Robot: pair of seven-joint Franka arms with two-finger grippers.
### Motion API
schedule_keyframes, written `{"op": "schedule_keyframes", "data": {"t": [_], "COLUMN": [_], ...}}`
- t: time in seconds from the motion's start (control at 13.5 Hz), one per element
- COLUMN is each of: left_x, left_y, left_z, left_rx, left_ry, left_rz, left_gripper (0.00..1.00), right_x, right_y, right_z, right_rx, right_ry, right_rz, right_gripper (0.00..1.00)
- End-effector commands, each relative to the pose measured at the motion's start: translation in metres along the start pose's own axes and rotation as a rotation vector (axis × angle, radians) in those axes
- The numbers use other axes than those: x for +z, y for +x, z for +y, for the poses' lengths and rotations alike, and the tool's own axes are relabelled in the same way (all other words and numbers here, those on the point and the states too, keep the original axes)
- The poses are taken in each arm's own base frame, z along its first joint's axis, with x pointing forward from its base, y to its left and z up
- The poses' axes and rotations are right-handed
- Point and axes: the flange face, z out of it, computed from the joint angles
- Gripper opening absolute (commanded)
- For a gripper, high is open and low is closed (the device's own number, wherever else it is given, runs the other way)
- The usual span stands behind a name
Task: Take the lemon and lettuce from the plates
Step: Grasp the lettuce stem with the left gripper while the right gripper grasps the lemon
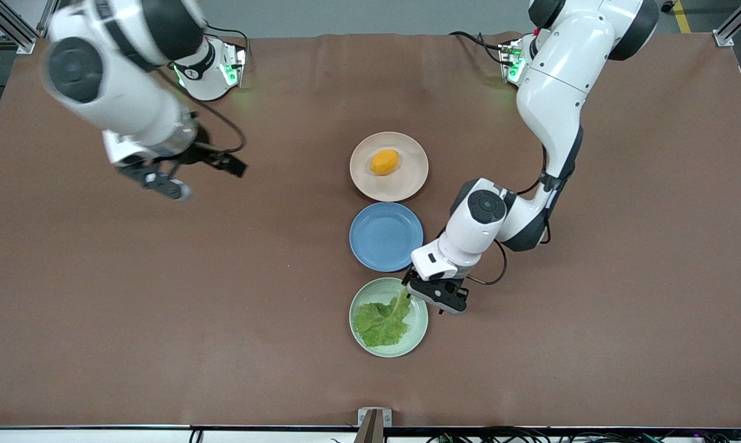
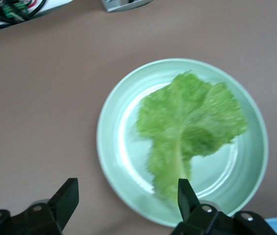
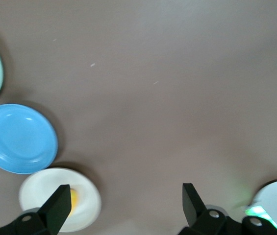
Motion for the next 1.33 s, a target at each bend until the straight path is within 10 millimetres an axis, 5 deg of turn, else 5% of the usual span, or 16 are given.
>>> {"op": "schedule_keyframes", "data": {"t": [0.0,0.44,0.67,0.89,1.11,1.26], "left_x": [0.02,0.041,0.046,0.052,0.057,0.059], "left_y": [0.001,-0.006,-0.011,-0.015,-0.018,-0.02], "left_z": [0.022,0.037,0.038,0.036,0.033,0.034], "left_rx": [-0.004,0.024,0.028,0.045,0.049,0.052], "left_ry": [-0.019,-0.03,-0.03,-0.022,-0.014,-0.014], "left_rz": [0.065,0.096,0.086,0.078,0.071,0.068], "left_gripper": [0.79,0.7,0.56,0.53,0.49,0.37], "right_x": [0.036,0.146,0.192,0.24,0.285,0.307], "right_y": [-0.057,-0.162,-0.192,-0.22,-0.236,-0.241], "right_z": [-0.043,-0.127,-0.146,-0.161,-0.169,-0.17], "right_rx": [0.08,0.196,0.263,0.332,0.382,0.395], "right_ry": [0.028,0.016,0.017,0.038,0.054,0.049], "right_rz": [0.022,0.064,0.103,0.124,0.149,0.153], "right_gripper": [1.0,1.0,1.0,1.0,1.0,0.99]}}
